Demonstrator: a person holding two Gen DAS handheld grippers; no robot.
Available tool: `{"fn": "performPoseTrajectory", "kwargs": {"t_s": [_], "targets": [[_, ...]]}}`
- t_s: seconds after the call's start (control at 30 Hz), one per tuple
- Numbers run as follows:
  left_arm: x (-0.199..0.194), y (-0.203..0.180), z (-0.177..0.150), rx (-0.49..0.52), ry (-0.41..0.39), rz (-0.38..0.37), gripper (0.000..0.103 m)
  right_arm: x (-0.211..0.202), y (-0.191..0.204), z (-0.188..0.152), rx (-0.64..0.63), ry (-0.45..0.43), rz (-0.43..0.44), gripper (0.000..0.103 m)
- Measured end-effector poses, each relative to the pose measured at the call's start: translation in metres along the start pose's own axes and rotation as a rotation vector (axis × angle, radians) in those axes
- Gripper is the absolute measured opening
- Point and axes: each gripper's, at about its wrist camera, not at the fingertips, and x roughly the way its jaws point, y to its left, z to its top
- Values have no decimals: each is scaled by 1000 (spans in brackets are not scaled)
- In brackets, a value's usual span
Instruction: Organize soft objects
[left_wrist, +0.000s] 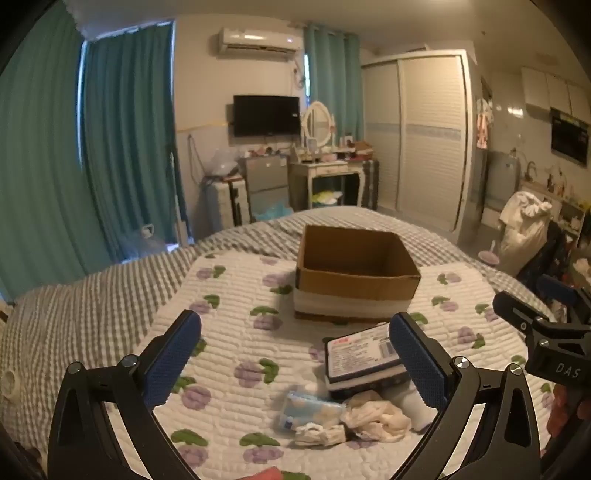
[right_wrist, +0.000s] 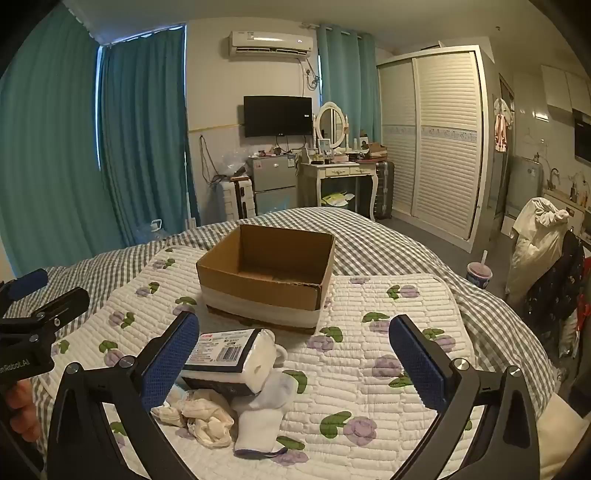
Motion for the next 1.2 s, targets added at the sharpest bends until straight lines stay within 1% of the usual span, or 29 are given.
{"fn": "performPoseTrajectory", "kwargs": {"t_s": [0.13,0.2,0.27,0.33,1.2], "targets": [[0,4,-1,-18,-2,-14,103,-1,1,0,-1,-4,10,103],[1,15,0,-34,5,-15,103,0,-2,-1,-4,-4,13,103],[0,3,2,6,2,8,103,1,-1,0,1,1,11,103],[1,-1,-2,12,6,13,103,1,-1,-2,2,1,12,103],[-3,4,-5,-5,13,26,103,4,7,-6,-19,18,13,103]]}}
